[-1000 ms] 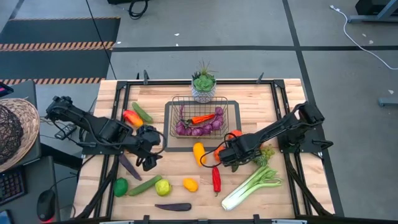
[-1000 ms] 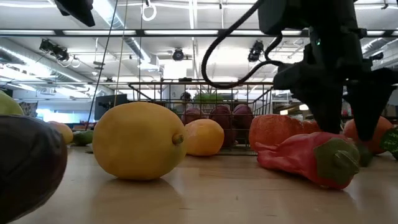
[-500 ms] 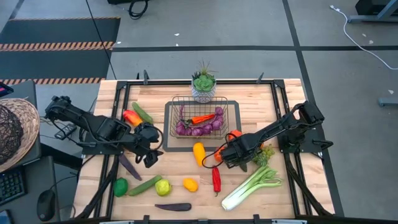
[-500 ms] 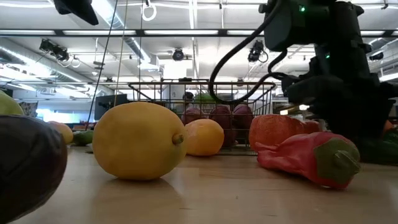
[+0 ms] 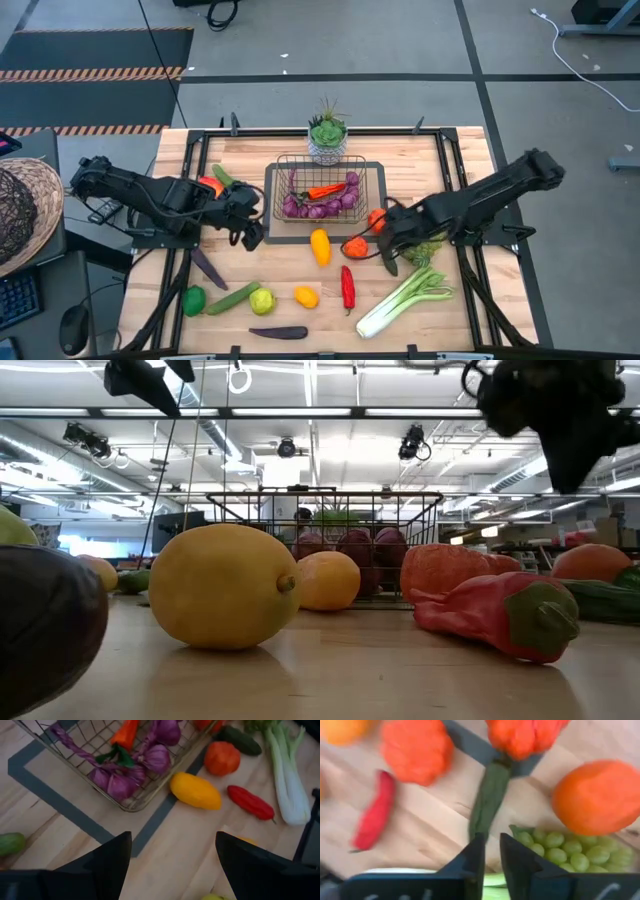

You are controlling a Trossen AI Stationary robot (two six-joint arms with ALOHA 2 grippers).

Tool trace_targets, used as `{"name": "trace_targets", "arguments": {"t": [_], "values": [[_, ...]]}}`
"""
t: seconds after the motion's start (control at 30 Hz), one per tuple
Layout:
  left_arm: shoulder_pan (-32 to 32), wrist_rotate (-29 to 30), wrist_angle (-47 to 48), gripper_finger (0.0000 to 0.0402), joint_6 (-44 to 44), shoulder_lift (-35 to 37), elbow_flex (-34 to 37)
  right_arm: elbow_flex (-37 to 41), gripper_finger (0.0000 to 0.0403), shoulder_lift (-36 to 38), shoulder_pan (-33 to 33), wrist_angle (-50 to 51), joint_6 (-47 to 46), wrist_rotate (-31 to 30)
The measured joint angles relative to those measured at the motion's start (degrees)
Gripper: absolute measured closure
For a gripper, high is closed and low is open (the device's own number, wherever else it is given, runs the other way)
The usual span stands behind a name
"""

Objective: Build produce basket
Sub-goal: Put the green chili pepper into the wire basket

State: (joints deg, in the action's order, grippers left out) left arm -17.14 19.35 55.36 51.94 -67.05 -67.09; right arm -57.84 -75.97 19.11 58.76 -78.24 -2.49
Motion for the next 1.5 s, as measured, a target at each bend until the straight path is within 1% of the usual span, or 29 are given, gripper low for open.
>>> {"name": "trace_targets", "arguments": {"t": [0.13, 0.2, 0.3, 0.4, 0.47, 0.6, 0.67, 0.73, 0.87, 1.0, 1.07, 1.13, 1.2, 1.3, 1.4, 1.5], "values": [[1.25, -0.04, -2.64, 0.0109, 0.36, 0.00, -0.02, 0.00, 0.0384, 6.53, -0.89, -0.16, 0.82, -3.18], [1.36, -0.02, -4.15, 0.0109, 0.43, 0.00, -0.02, 0.00, 0.0396, 9.01, -1.76, -1.58, 2.94, -4.89], [1.34, -0.04, -6.13, 0.0109, 1.62, 0.00, -0.02, 0.00, 0.0392, 11.42, -3.59, -5.22, 6.99, -6.70], [1.32, -0.07, -7.50, 0.0109, 2.82, 0.00, -0.02, 0.00, 0.0385, 12.55, -5.82, -9.36, 10.31, -6.91], [1.32, -0.07, -8.04, 0.0109, 3.12, -0.01, -0.04, -0.02, 0.0386, 12.66, -7.09, -10.71, 10.56, -6.62], [1.32, -0.07, -8.45, 0.0109, 3.47, -0.02, -0.04, -0.02, 0.0384, 11.34, -8.17, -8.62, 9.08, -3.56], [1.32, -0.09, -8.45, 0.0109, 4.39, -0.02, -0.04, -0.02, 0.0371, 10.06, -8.12, -6.87, 9.06, -1.80], [1.32, -0.09, -8.45, 0.0109, 4.48, -0.02, -0.04, -0.02, 0.0344, 8.46, -7.88, -6.18, 9.27, 0.34], [1.32, -0.09, -8.47, 0.0109, 4.44, -0.02, -0.04, 0.13, 0.0263, 4.60, -7.02, -6.28, 8.99, 1.65], [1.16, -0.09, -8.49, 0.0109, 4.44, -0.02, -0.04, 2.26, 0.0179, 0.50, -6.21, -6.40, 6.12, 3.02], [1.13, -0.20, -8.48, 0.0109, 4.42, -0.02, -0.04, 3.83, 0.0145, -1.45, -5.77, -6.49, 4.91, 4.55], [1.13, -0.81, -8.47, 0.0109, 4.31, -0.02, -0.04, 5.56, 0.0120, -3.36, -5.41, -7.64, 4.33, 5.65], [1.13, -1.39, -8.45, 0.0109, 3.96, -0.02, -0.04, 7.47, 0.0103, -4.98, -5.18, -10.78, 4.38, 6.29], [1.14, -2.19, -8.45, 0.0108, 3.89, -0.02, -0.04, 9.72, 0.0096, -6.84, -5.18, -17.04, 4.55, 7.24], [1.15, -3.15, -8.43, 0.0109, 3.81, -0.02, -0.04, 11.01, 0.0101, -8.49, -5.18, -20.58, 4.28, 7.03], [1.15, -4.20, -8.42, 0.0109, 3.81, -0.02, -0.04, 11.26, 0.0114, -10.79, -5.25, -20.69, 4.40, 7.02]]}}
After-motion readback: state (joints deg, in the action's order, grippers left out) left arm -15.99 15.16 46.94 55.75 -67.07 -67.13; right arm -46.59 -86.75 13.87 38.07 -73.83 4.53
